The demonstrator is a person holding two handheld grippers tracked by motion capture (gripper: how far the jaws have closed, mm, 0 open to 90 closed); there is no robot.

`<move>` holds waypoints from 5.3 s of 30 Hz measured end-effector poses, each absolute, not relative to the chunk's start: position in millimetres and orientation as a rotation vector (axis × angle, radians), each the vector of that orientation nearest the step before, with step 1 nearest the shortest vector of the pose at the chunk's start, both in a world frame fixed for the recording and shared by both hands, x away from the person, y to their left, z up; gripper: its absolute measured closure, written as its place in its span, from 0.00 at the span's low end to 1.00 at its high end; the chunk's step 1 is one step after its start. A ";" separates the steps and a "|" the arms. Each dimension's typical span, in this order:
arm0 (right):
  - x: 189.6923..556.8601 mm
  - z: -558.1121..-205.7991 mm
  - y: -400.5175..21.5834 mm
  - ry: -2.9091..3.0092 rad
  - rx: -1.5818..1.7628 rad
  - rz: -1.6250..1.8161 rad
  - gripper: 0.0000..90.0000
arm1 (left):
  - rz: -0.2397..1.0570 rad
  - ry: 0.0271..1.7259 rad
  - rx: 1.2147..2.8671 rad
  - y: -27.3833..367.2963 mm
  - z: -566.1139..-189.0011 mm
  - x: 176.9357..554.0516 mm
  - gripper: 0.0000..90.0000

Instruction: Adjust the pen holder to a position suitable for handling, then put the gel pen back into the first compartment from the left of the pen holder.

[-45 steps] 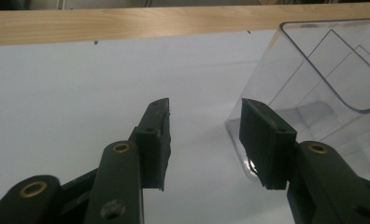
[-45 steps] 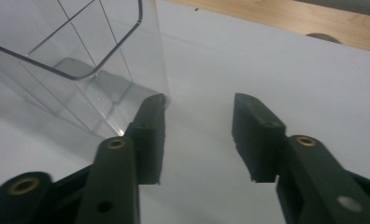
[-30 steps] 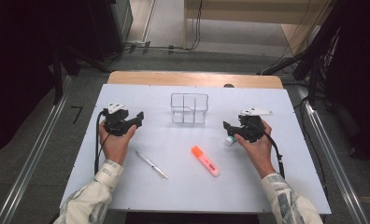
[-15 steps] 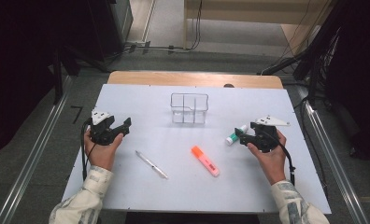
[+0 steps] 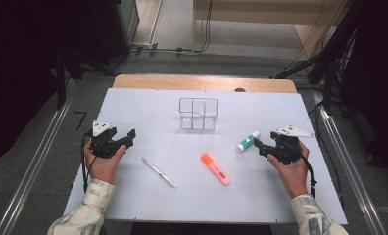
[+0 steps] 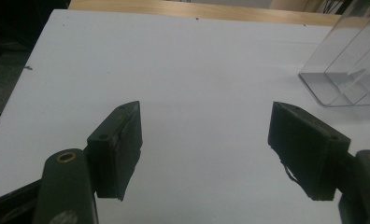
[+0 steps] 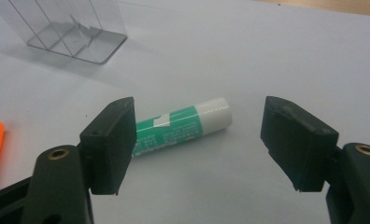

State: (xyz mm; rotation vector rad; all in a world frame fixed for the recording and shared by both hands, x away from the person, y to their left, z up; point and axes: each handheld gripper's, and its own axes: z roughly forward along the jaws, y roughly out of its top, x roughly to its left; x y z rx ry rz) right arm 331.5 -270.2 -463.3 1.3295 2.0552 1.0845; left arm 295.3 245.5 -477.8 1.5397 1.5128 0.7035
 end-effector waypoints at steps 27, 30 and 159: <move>320.7 -462.4 -274.3 2.061 1.330 1.097 0.28 | 0.705 1.530 1.522 250.1 -479.6 289.7 0.29; 321.1 -462.4 -274.0 2.061 1.331 1.099 0.28 | 0.704 1.532 1.521 250.4 -479.6 289.7 0.29; 311.2 -477.0 -93.2 2.383 0.984 1.201 0.29 | 0.711 1.580 1.472 260.8 -484.1 292.5 0.27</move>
